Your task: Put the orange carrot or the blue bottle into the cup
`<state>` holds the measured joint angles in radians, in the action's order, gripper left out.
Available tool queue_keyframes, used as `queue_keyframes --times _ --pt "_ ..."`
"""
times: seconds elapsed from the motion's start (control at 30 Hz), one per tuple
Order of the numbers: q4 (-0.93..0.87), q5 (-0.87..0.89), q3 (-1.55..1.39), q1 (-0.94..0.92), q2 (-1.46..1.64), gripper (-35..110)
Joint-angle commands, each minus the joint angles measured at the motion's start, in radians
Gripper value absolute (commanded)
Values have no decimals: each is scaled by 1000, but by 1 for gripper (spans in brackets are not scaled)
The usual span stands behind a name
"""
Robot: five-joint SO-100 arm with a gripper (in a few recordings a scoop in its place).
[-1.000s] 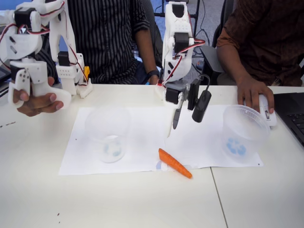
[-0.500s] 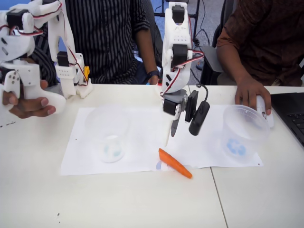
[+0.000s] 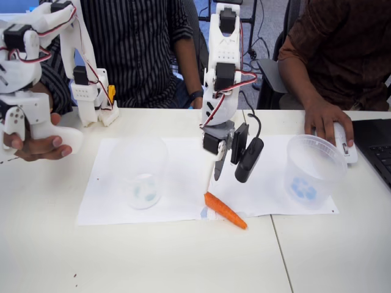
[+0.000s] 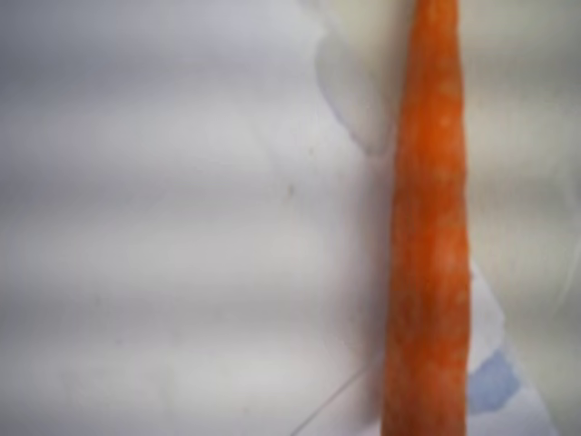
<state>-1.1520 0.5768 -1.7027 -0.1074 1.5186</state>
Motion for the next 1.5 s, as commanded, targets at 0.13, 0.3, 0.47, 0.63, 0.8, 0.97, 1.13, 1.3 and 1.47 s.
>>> queue_keyframes --times 0.13,0.3,0.47,0.63,0.8,0.97,1.13,1.3,1.47 --pt "6 12 106 -34 41 30" --pt "11 12 107 -32 41 30" --pt "67 12 104 -34 40 30" --pt "72 14 103 -25 38 30" --pt "86 14 106 -23 -18 30" --pt "86 12 106 -25 -51 30" --pt "87 12 132 -32 -64 30" --pt "72 12 204 -31 -110 30" --pt "72 12 221 -34 -150 30"
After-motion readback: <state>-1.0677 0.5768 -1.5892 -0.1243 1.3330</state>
